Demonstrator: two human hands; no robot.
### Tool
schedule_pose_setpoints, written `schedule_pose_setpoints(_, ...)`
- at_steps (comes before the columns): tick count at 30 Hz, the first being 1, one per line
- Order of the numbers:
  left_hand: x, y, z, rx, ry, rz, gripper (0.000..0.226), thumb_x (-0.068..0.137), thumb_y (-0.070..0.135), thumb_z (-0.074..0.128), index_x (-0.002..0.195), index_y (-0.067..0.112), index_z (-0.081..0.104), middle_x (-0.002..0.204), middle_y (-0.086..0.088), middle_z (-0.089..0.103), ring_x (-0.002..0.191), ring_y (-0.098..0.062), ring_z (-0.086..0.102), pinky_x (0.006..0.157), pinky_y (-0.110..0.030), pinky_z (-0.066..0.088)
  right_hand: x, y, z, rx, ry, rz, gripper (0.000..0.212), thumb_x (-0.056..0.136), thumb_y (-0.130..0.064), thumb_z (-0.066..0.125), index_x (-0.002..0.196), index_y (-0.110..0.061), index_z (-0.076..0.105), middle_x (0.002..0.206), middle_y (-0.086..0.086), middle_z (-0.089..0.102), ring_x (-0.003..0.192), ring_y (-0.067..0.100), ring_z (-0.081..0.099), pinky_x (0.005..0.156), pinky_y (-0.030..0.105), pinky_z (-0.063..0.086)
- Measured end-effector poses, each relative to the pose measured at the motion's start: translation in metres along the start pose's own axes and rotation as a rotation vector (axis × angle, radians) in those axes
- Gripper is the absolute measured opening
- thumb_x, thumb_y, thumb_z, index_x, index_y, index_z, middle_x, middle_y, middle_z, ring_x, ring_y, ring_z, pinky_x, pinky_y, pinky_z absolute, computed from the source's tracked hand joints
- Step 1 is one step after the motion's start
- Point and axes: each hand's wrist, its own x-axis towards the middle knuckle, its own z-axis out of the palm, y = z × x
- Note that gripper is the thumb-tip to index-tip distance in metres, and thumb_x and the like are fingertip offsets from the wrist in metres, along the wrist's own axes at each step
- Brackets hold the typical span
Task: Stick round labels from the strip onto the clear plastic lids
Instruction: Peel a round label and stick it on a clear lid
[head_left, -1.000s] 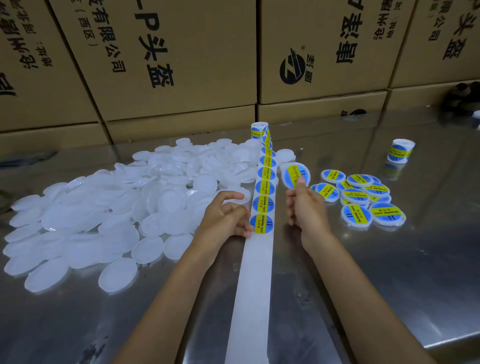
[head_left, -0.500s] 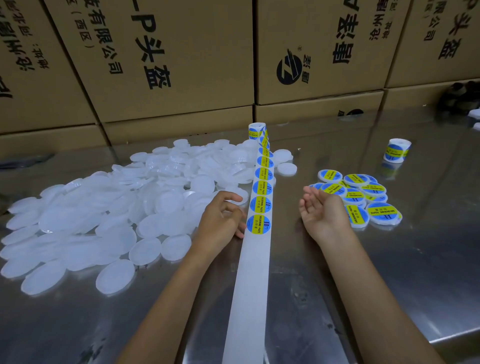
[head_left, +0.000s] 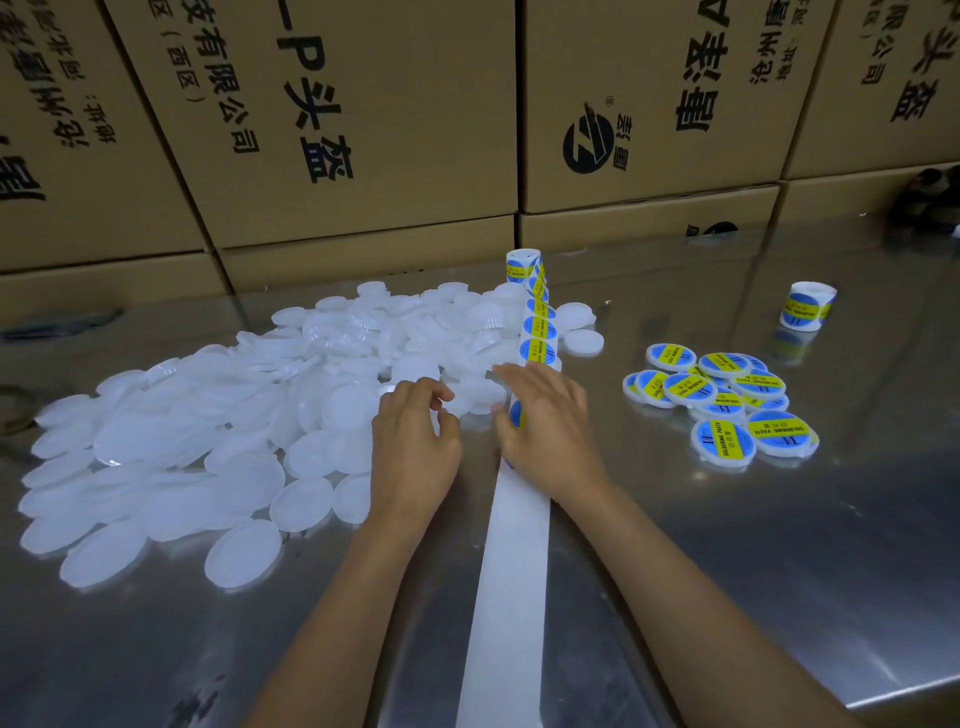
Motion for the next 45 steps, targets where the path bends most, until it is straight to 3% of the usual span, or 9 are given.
schedule_pose_setpoints(8, 0.000, -0.001, 0.003, -0.010, -0.008, 0.010, 0.021, 0.090, 0.003, 0.056, 0.103, 0.017, 0.063, 0.101, 0.007, 0.056, 0.103, -0.014, 0.050, 0.091, -0.027, 0.041, 0.014, 0.006, 0.014, -0.074, -0.016, 0.048, 0.031, 0.096, -0.037, 0.056, 0.125, -0.029, 0.065, 0.121, -0.005, 0.067, 0.141, 0.014, 0.033, 0.108, 0.033, 0.017)
schedule_pose_setpoints(17, 0.001, -0.002, 0.006, -0.081, -0.015, -0.026, 0.019, 0.095, 0.006, 0.052, 0.104, 0.021, 0.060, 0.103, 0.010, 0.055, 0.101, -0.007, 0.051, 0.084, -0.011, 0.038, 0.015, 0.000, 0.009, -0.010, 0.110, 0.019, 0.015, 0.098, -0.024, 0.054, 0.101, -0.021, 0.068, 0.098, -0.002, 0.071, 0.107, 0.016, 0.058, 0.098, 0.033, 0.033)
schedule_pose_setpoints(20, 0.003, 0.003, 0.001, -0.249, 0.025, -0.132, 0.019, 0.097, 0.009, 0.052, 0.105, 0.024, 0.061, 0.099, 0.012, 0.059, 0.091, 0.004, 0.056, 0.073, -0.001, 0.040, 0.013, -0.008, 0.002, 0.293, 0.123, 0.113, 0.010, 0.096, -0.014, 0.056, 0.095, -0.015, 0.066, 0.092, -0.004, 0.069, 0.094, 0.015, 0.061, 0.085, 0.030, 0.043)
schedule_pose_setpoints(23, 0.008, 0.008, -0.003, -0.472, 0.013, -0.297, 0.015, 0.099, 0.016, 0.056, 0.108, 0.025, 0.065, 0.101, 0.011, 0.066, 0.087, 0.010, 0.061, 0.071, -0.006, 0.047, 0.011, -0.019, -0.011, 0.669, 0.067, 0.284, 0.013, 0.097, -0.007, 0.056, 0.093, -0.014, 0.065, 0.089, -0.006, 0.066, 0.088, 0.006, 0.062, 0.076, 0.021, 0.047)
schedule_pose_setpoints(27, 0.009, 0.017, -0.011, -1.031, -0.187, -0.547, 0.023, 0.102, 0.023, 0.056, 0.115, 0.008, 0.069, 0.115, -0.007, 0.073, 0.105, -0.020, 0.072, 0.078, -0.029, 0.060, 0.005, -0.024, -0.024, 0.781, -0.023, 0.348, 0.014, 0.098, -0.011, 0.056, 0.093, -0.018, 0.068, 0.089, -0.010, 0.068, 0.082, -0.002, 0.062, 0.077, 0.013, 0.048)
schedule_pose_setpoints(32, 0.006, 0.017, -0.017, -1.234, -0.334, -0.590, 0.027, 0.104, 0.018, 0.053, 0.122, 0.003, 0.065, 0.120, -0.011, 0.073, 0.108, -0.024, 0.072, 0.087, -0.037, 0.061, -0.001, -0.017, -0.032, 0.740, 0.018, 0.330, 0.008, 0.094, -0.017, 0.064, 0.091, -0.017, 0.071, 0.084, -0.014, 0.068, 0.078, -0.006, 0.061, 0.069, 0.008, 0.047)
schedule_pose_setpoints(34, 0.007, 0.016, -0.018, -1.299, -0.338, -0.640, 0.028, 0.103, 0.017, 0.054, 0.124, 0.002, 0.062, 0.120, -0.013, 0.072, 0.108, -0.026, 0.072, 0.086, -0.038, 0.061, -0.005, -0.005, -0.039, 0.544, 0.002, 0.275, 0.007, 0.093, -0.021, 0.066, 0.098, -0.019, 0.069, 0.092, -0.013, 0.068, 0.092, 0.003, 0.059, 0.080, 0.015, 0.047)
schedule_pose_setpoints(38, 0.006, 0.015, -0.017, -1.352, -0.334, -0.690, 0.029, 0.101, 0.015, 0.056, 0.126, 0.001, 0.060, 0.118, -0.014, 0.073, 0.106, -0.029, 0.072, 0.081, -0.038, 0.063, -0.014, 0.015, -0.045, 0.158, -0.283, 0.184, 0.029, 0.090, -0.028, 0.068, 0.118, -0.024, 0.064, 0.115, -0.007, 0.064, 0.116, 0.016, 0.050, 0.105, 0.037, 0.038)
schedule_pose_setpoints(45, 0.005, 0.015, -0.010, -1.296, -0.335, -0.718, 0.033, 0.103, 0.012, 0.053, 0.134, 0.000, 0.056, 0.126, -0.016, 0.069, 0.110, -0.029, 0.071, 0.097, -0.043, 0.057, -0.018, 0.018, -0.048, 0.210, -0.395, 0.191, 0.040, 0.085, -0.026, 0.075, 0.123, -0.026, 0.062, 0.125, -0.008, 0.061, 0.121, 0.015, 0.051, 0.111, 0.041, 0.034)
